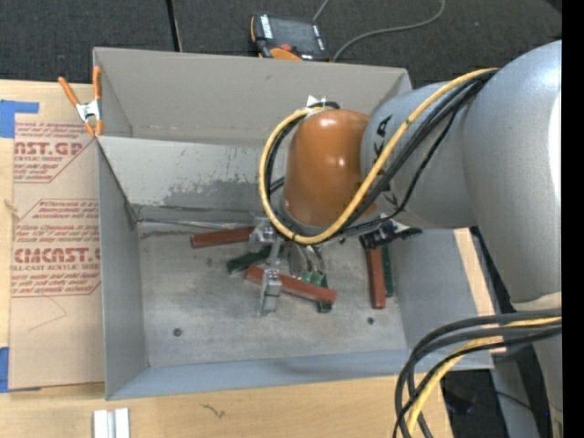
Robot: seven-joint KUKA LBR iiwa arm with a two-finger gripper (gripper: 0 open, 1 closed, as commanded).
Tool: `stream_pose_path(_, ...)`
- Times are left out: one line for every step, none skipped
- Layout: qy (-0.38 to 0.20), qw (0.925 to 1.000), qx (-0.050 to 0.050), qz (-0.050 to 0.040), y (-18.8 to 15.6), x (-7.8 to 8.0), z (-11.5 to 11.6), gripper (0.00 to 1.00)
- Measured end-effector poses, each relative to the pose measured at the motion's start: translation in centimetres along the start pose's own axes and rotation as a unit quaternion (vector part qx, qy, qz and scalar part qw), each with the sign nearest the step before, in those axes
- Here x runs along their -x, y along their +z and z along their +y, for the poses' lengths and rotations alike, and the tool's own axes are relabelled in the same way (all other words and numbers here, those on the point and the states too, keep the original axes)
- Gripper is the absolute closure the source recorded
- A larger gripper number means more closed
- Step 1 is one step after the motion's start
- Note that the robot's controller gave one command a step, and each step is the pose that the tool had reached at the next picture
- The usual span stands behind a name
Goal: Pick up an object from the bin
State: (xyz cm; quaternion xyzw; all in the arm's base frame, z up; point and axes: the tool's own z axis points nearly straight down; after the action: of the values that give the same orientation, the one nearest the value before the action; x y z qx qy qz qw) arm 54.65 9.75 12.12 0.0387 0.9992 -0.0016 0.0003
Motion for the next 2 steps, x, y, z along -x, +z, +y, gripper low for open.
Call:
stream_pose_path(-0.005, 1.0, 0.002, -0.0008, 5.36, 1.55, -1.93, 0.0)
stream_pose_path(-0.006, 1.0, 0.003, -0.0014, 4.87, 1.62, -1.73, 1.0)
